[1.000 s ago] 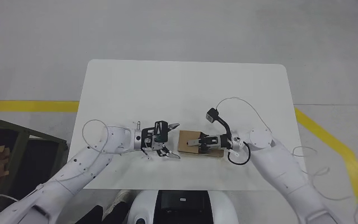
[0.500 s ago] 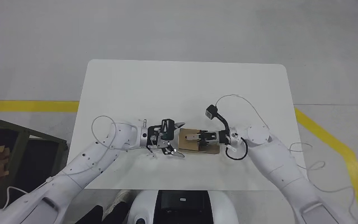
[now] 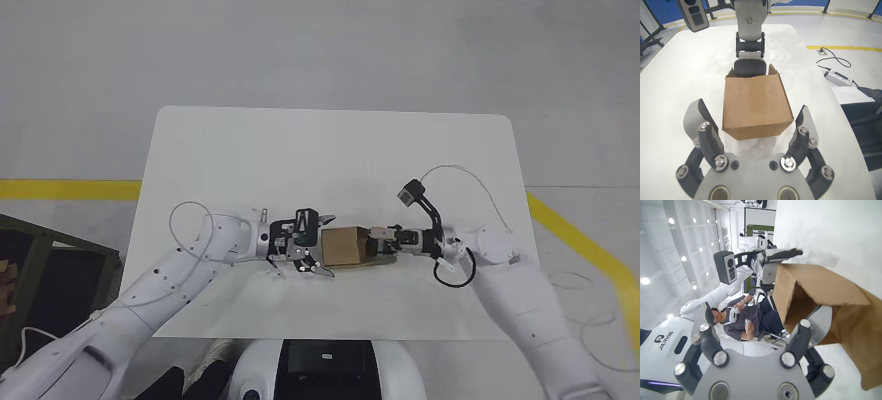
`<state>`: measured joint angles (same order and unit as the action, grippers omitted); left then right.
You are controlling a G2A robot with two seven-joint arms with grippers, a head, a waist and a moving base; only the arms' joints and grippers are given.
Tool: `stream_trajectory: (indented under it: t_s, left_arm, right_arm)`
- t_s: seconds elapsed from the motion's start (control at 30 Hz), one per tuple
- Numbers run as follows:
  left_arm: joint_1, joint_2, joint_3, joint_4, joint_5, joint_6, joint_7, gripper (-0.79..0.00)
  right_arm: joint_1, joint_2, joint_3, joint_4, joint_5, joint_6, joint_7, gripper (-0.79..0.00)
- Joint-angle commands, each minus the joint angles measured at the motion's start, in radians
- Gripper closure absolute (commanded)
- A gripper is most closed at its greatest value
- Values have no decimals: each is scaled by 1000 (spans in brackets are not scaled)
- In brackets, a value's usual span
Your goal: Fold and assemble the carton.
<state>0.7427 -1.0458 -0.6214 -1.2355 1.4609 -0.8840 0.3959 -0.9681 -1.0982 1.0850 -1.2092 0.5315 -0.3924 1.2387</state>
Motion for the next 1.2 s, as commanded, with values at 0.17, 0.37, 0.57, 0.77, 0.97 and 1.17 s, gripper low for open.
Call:
stream_trajectory:
  t_s: [0.17,0.37,0.57,0.77,0.97,1.17]
  left_arm:
    - [2,-12,-3,7,-14,0,-21,-785]
    - [1,-22,-7,14,-19,0,-35,-785]
    - [1,-31,-8,20,-20,-9,-47,-785]
    - [-1,-40,-9,27,-20,-19,-51,-785]
    - [-3,-48,-10,35,-14,-30,-52,-785]
    - [-3,-54,-13,43,-6,-36,-53,-785]
  right_arm:
    - [-76,29,83,-89,-29,19,31,-785]
    - [-137,42,107,-127,-49,31,38,-785]
    - [-171,44,108,-141,-34,37,18,-785]
    - [-154,32,74,-126,-12,29,-19,-785]
    - [-115,13,22,-83,33,11,-35,-785]
    - [-81,-6,-27,-41,57,-4,-36,-785]
